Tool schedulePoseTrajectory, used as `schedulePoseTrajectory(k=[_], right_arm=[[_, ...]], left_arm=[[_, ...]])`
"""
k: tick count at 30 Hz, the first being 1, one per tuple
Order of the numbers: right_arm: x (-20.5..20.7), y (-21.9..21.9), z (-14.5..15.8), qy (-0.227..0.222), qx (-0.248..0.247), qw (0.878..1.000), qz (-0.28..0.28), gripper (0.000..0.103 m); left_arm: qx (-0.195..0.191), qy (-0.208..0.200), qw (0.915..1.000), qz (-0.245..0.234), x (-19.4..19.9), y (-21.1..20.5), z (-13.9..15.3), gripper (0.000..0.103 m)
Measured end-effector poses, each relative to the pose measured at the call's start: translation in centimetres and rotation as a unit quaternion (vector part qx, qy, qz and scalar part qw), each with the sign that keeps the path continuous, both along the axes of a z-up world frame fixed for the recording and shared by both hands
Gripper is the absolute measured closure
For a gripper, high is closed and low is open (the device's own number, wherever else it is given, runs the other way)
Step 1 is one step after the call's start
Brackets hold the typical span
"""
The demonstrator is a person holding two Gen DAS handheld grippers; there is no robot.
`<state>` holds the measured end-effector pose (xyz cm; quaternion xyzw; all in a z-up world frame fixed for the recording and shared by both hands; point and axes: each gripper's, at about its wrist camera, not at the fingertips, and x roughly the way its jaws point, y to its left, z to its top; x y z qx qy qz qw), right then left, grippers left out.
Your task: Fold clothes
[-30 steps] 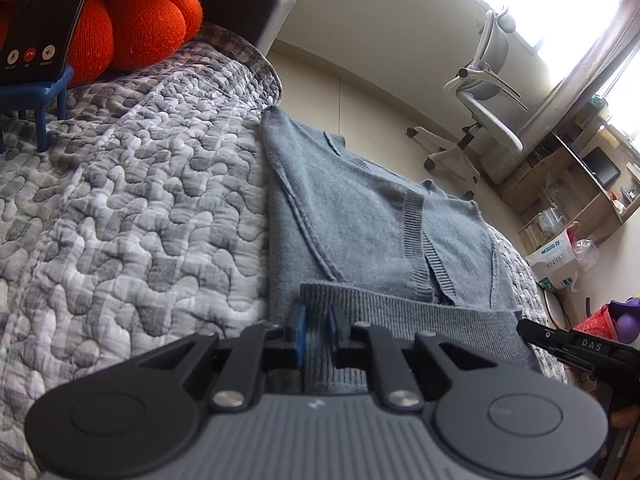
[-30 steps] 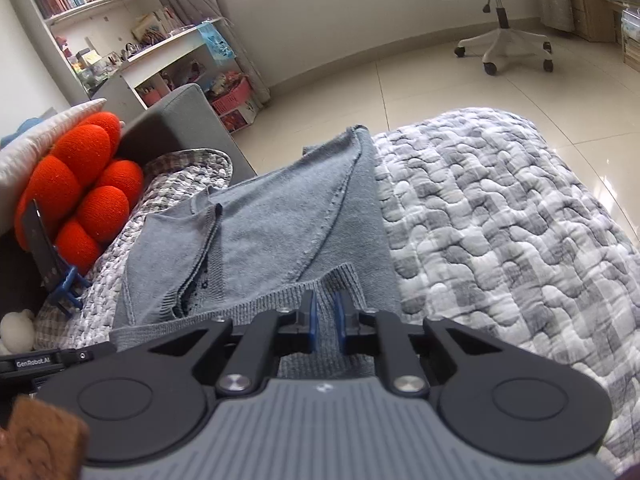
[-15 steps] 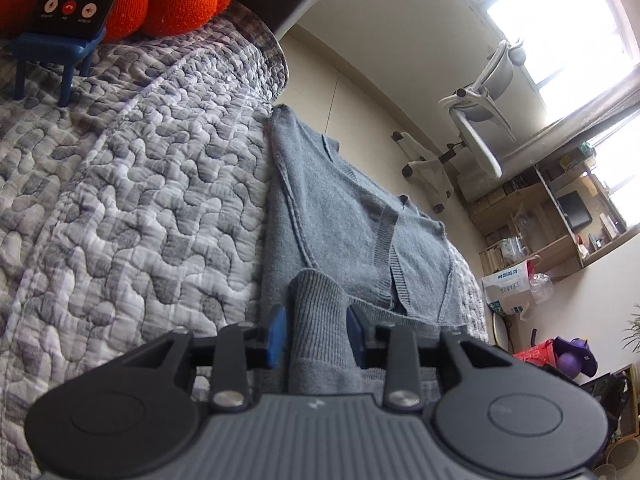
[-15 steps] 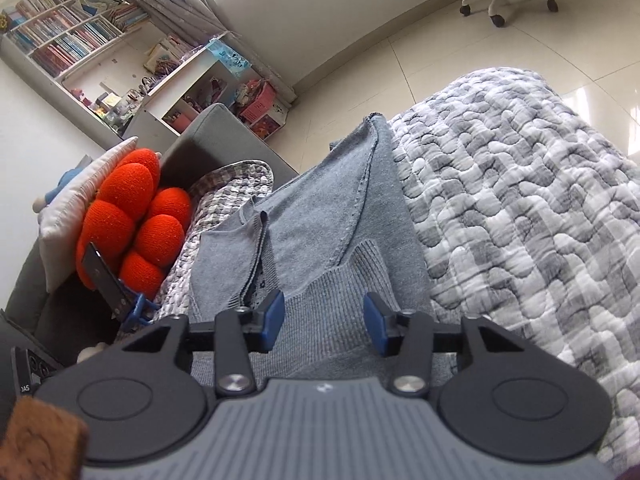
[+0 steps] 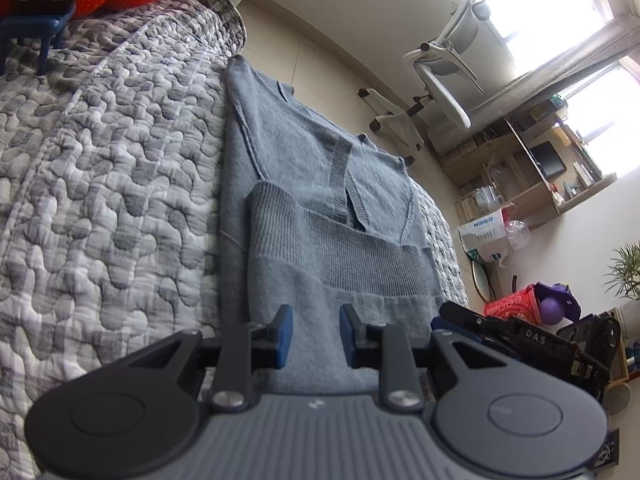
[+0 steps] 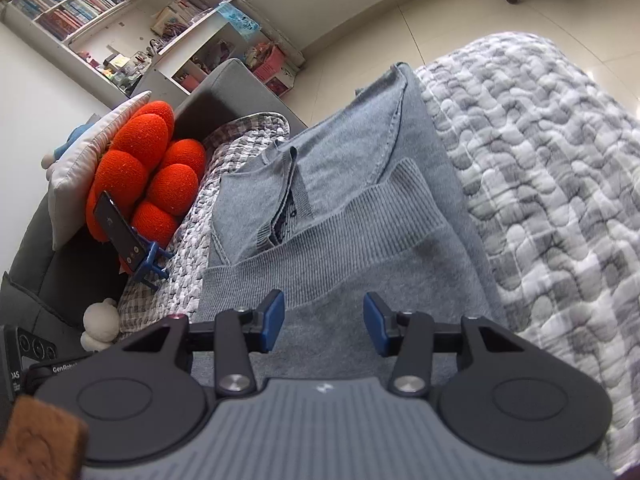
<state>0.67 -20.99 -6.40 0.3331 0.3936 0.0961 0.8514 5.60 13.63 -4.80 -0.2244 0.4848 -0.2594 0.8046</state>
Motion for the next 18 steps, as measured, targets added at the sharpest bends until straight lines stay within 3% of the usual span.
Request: schedulePoseTrajectory(k=[6,13,15,16,18], right_arm=[[-0.7,1.2,-0.4,0.012,-0.015,1.0,0.004,0.055],[-2.0,-1.7,-0.6,0.025,-0.032,0.998,-0.037,0.055],[-2.4,-2.8,-0.4,0.024,-0.024,0.998,-0.043,0.055],[-2.7,-3.3,-0.2,0.022,-0.019,0.999,-0.045,0.055],[-3.2,-4.4,-0.1,0.021,-0.005,0.999,-0.045,0.055]], left_arm=[[0.03,0.032,0.999,-0.009,-0.1,-0.6,-1.8,0.078],[0.012,0.038,0.9991,0.015,-0.5,1.2,-1.1,0.078],[0.013,0.036,0.9991,0.017,-0.6,1.8,-0.7,0.066],[0.013,0.037,0.9992,0.013,-0.7,2.1,-0.7,0.055],[0.001,0.044,0.999,0.003,-0.9,2.6,-0.9,0.048]])
